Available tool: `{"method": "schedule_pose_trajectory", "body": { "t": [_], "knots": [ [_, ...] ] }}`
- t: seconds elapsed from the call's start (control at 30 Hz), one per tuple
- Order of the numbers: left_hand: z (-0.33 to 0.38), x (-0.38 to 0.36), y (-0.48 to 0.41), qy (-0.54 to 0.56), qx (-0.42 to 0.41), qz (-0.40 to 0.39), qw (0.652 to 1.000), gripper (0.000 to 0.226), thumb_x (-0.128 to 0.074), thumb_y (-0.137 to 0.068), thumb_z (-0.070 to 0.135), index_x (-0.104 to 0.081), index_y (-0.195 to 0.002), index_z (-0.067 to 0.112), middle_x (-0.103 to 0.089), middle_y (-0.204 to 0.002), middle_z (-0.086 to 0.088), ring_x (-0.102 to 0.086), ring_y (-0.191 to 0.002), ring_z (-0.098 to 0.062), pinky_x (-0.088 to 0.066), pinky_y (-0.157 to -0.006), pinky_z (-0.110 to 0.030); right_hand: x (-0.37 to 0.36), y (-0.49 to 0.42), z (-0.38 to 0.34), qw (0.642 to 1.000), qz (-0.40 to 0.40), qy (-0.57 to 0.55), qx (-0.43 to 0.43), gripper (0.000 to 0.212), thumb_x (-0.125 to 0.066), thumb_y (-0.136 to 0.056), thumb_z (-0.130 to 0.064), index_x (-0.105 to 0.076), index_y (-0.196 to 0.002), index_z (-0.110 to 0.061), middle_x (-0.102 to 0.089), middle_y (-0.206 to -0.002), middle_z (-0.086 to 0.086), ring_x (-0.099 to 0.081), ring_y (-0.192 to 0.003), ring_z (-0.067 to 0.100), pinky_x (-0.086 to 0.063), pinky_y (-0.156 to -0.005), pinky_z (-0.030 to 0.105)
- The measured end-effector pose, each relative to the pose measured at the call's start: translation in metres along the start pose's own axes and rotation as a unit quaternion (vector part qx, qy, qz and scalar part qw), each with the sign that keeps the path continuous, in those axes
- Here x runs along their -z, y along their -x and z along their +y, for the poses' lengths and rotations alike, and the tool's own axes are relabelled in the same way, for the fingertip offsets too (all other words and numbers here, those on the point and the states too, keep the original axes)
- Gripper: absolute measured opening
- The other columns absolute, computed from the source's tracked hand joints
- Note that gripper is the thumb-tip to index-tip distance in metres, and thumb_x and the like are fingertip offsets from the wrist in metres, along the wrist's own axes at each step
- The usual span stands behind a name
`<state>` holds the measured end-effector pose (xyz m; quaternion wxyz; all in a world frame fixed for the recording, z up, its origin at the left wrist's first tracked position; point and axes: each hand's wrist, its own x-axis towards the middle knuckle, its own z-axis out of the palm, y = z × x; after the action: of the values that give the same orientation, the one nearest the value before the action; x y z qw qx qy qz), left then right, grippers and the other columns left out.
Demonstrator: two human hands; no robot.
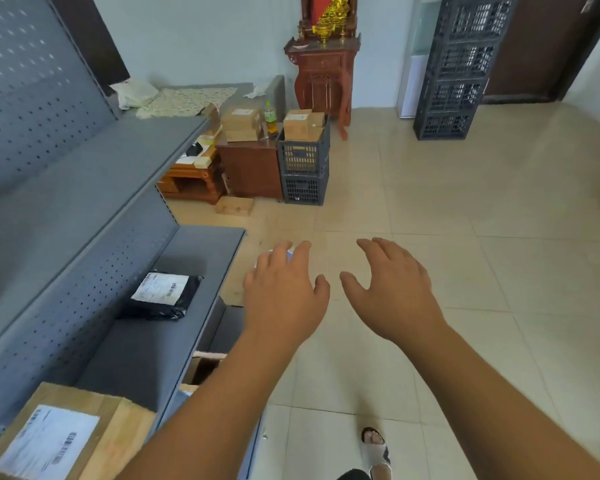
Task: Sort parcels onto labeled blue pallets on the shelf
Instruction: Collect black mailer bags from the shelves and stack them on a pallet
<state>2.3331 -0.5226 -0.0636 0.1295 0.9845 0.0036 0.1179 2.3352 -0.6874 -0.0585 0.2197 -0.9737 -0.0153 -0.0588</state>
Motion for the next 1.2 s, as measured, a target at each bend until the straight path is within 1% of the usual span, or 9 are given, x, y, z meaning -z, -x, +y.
{"method": "schedule_pose_trajectory", "body": {
  "t": [0.17,0.3,0.4,0.5,0.73,0.9,1.0,1.07,1.2],
  "knots": [
    [0.011,-0.017,-0.069,-0.011,0.057,0.003,0.998,0.053,-0.054,-0.091,0.041,-0.048,-0.142,0.03,-0.049,-0.148,0.001,-0.05,-0.126,-0.025,-0.042,-0.095,-0.042,-0.001,-0.093,0.011,0.998,-0.024,-0.017,0.057,0.065,-0.052,-0.094,-0.055,-0.041,-0.153,-0.027,-0.04,-0.159,-0.001,-0.032,-0.148,0.021,-0.024,-0.119,0.043],
    [0.013,-0.025,-0.118,-0.028,0.109,0.012,0.994,0.055,-0.056,-0.092,0.042,-0.047,-0.146,0.03,-0.048,-0.15,0.0,-0.049,-0.13,-0.027,-0.042,-0.099,-0.045,-0.002,-0.164,0.006,0.991,-0.047,-0.032,0.12,0.064,-0.054,-0.094,-0.054,-0.044,-0.15,-0.025,-0.046,-0.154,-0.002,-0.039,-0.142,0.022,-0.031,-0.115,0.042],
    [0.002,-0.031,-0.138,-0.047,0.156,0.003,0.987,0.055,-0.052,-0.094,0.042,-0.044,-0.148,0.032,-0.047,-0.151,0.001,-0.048,-0.131,-0.025,-0.041,-0.097,-0.043,-0.012,-0.202,-0.006,0.985,-0.066,-0.05,0.152,0.062,-0.056,-0.093,-0.051,-0.048,-0.147,-0.023,-0.051,-0.149,-0.002,-0.044,-0.137,0.024,-0.034,-0.111,0.04],
    [-0.019,-0.036,-0.149,-0.059,0.201,-0.001,0.978,0.053,-0.049,-0.095,0.042,-0.044,-0.148,0.032,-0.048,-0.148,0.004,-0.048,-0.128,-0.023,-0.041,-0.095,-0.04,-0.031,-0.227,-0.026,0.975,-0.102,-0.069,0.184,0.062,-0.057,-0.092,-0.05,-0.049,-0.147,-0.023,-0.052,-0.148,-0.001,-0.044,-0.136,0.025,-0.035,-0.109,0.042],
    [-0.093,-0.041,-0.17,-0.065,0.29,-0.006,0.955,0.047,-0.038,-0.104,0.039,-0.04,-0.15,0.031,-0.043,-0.152,0.003,-0.044,-0.133,-0.024,-0.04,-0.102,-0.042,-0.094,-0.273,-0.092,0.952,-0.177,-0.084,0.235,0.06,-0.057,-0.095,-0.048,-0.047,-0.149,-0.022,-0.049,-0.151,0.002,-0.041,-0.138,0.028,-0.037,-0.109,0.043],
    [-0.139,-0.047,-0.183,-0.051,0.337,-0.008,0.94,0.045,-0.032,-0.107,0.037,-0.036,-0.152,0.031,-0.038,-0.154,0.005,-0.04,-0.136,-0.023,-0.037,-0.104,-0.043,-0.13,-0.298,-0.131,0.94,-0.211,-0.095,0.251,0.057,-0.06,-0.095,-0.041,-0.048,-0.147,-0.02,-0.054,-0.144,0.005,-0.046,-0.131,0.028,-0.036,-0.096,0.033],
    [-0.159,-0.052,-0.189,-0.044,0.366,-0.003,0.929,0.044,-0.031,-0.108,0.037,-0.037,-0.151,0.031,-0.038,-0.154,0.006,-0.041,-0.136,-0.022,-0.037,-0.104,-0.043,-0.15,-0.313,-0.152,0.925,-0.25,-0.096,0.269,0.059,-0.058,-0.096,-0.04,-0.046,-0.15,-0.018,-0.051,-0.146,0.007,-0.044,-0.131,0.029,-0.04,-0.105,0.04],
    [-0.168,-0.056,-0.191,-0.044,0.388,0.0,0.921,0.044,-0.033,-0.107,0.037,-0.039,-0.15,0.031,-0.039,-0.154,0.006,-0.042,-0.136,-0.023,-0.038,-0.103,-0.043,-0.165,-0.322,-0.167,0.916,-0.271,-0.096,0.281,0.057,-0.056,-0.096,-0.04,-0.046,-0.149,-0.022,-0.051,-0.145,0.005,-0.044,-0.13,0.028,-0.042,-0.106,0.045],
    [-0.189,-0.065,-0.197,-0.04,0.45,-0.001,0.892,0.043,-0.036,-0.105,0.039,-0.041,-0.147,0.031,-0.042,-0.152,0.004,-0.044,-0.133,-0.026,-0.04,-0.102,-0.045,-0.196,-0.341,-0.196,0.894,-0.303,-0.08,0.321,0.058,-0.055,-0.098,-0.039,-0.043,-0.151,-0.019,-0.048,-0.151,0.007,-0.041,-0.137,0.029,-0.036,-0.112,0.045]
  ]
}}
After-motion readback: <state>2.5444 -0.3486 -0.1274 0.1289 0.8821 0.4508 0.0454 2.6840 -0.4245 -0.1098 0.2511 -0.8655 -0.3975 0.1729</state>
